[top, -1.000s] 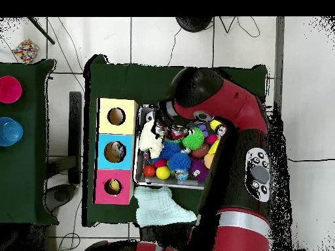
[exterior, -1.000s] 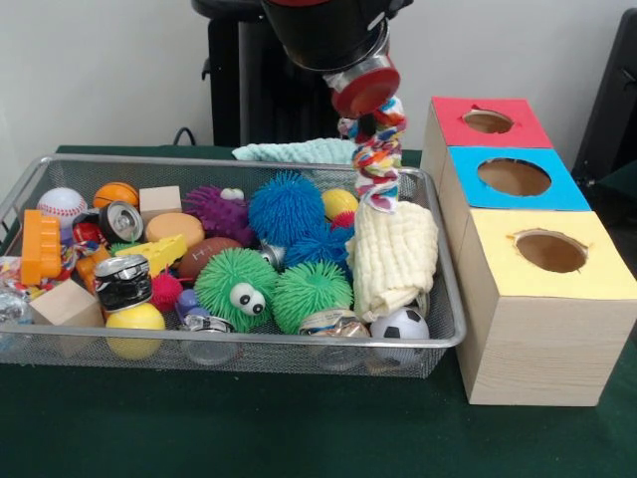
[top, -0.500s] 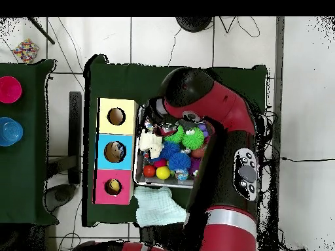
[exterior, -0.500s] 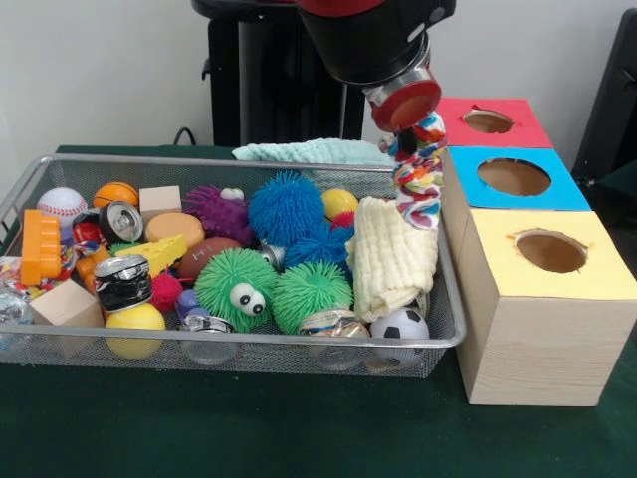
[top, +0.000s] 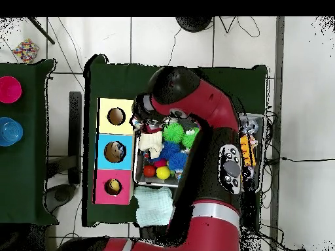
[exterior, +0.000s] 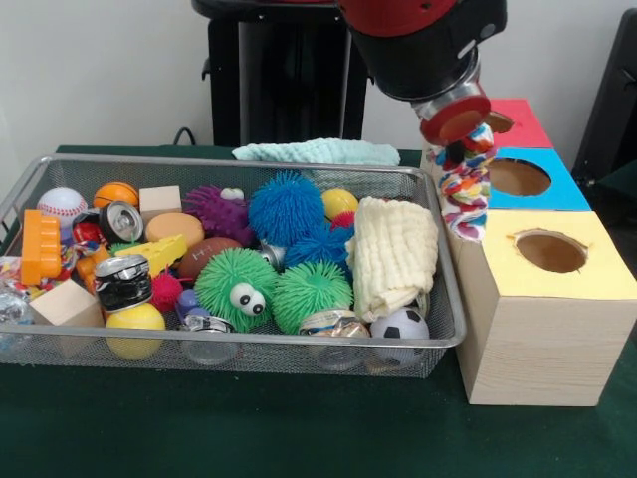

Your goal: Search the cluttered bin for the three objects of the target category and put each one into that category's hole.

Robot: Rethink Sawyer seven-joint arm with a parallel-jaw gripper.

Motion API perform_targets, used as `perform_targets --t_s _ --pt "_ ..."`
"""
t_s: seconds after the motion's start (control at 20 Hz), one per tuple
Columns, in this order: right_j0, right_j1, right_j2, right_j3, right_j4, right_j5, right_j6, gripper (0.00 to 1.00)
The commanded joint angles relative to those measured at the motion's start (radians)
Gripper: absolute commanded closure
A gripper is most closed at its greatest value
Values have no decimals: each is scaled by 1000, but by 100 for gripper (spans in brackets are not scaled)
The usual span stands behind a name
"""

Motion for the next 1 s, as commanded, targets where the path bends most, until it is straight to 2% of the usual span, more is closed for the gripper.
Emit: perform_targets --t_s 0.05,0.35,0.8,1.0 --pt "36 47 21 30 78 -157 329 100" --pt "60 49 18 61 93 -213 324 100" --pt "101 57 6 149 91 -334 310 100" --pt "123 70 -22 145 47 -278 311 100"
